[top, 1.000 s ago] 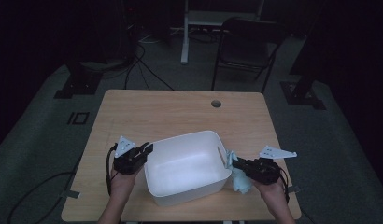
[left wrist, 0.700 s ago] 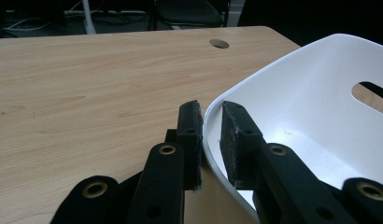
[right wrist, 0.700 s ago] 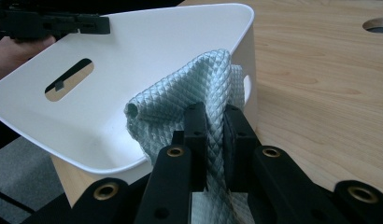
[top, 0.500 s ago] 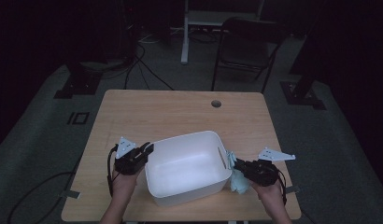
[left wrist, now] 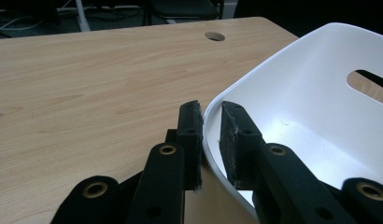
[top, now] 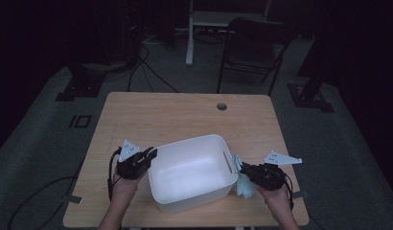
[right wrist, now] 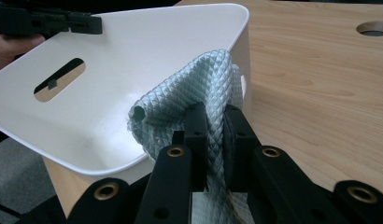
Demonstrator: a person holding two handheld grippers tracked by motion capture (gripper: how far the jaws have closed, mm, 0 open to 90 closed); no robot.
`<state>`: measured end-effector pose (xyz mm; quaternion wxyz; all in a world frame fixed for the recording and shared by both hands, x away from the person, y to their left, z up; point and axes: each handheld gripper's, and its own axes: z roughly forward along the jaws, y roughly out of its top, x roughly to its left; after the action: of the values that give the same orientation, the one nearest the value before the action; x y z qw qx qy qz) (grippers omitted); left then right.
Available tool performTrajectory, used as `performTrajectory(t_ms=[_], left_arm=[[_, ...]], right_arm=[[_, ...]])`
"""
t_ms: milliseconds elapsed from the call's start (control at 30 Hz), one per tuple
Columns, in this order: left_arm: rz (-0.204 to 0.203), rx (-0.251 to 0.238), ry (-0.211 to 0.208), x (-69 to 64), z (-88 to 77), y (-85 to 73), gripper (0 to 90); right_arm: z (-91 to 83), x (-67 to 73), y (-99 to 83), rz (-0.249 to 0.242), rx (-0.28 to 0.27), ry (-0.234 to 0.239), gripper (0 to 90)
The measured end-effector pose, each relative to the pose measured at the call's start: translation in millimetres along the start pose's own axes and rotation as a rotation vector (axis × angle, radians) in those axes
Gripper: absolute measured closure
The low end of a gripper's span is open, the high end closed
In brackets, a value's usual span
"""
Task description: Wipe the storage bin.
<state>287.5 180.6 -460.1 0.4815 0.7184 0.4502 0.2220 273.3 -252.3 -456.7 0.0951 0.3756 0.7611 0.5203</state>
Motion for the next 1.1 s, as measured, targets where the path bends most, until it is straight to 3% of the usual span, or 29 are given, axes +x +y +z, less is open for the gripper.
performTrajectory(t_ms=[367, 467, 567, 600, 633, 700, 1100], left_arm=[[-0.006, -0.021, -0.008, 0.6, -0.8, -2.9, 78.2], [-0.007, -0.025, -0.011, 0.5, -0.4, -3.2, 78.2], [0.003, -0.022, -0.014, -0.9, 0.3, -2.6, 78.1], [0.005, -0.022, -0.017, -2.0, 1.2, -2.3, 78.2], [0.005, -0.022, -0.017, -2.0, 1.2, -2.3, 78.2], [0.014, -0.019, -0.017, -4.3, 2.2, -1.8, 78.2], [0.019, -0.019, -0.008, -6.7, 3.0, -2.0, 78.5]], right_arm=[[5.1, -4.7, -2.8, 0.001, -0.002, 0.005, 82.5], [12.2, -5.2, -4.9, -0.022, 0.048, -0.022, 82.5], [16.3, -8.2, -9.2, -0.008, 0.03, -0.033, 82.5], [7.6, -9.0, -1.8, 0.009, -0.008, -0.002, 82.4], [7.6, -9.0, -1.8, 0.009, -0.008, -0.002, 82.4], [-1.5, -3.4, 6.7, -0.036, -0.034, -0.011, 82.4], [8.6, -15.3, -0.5, 0.027, -0.013, 0.025, 82.6]])
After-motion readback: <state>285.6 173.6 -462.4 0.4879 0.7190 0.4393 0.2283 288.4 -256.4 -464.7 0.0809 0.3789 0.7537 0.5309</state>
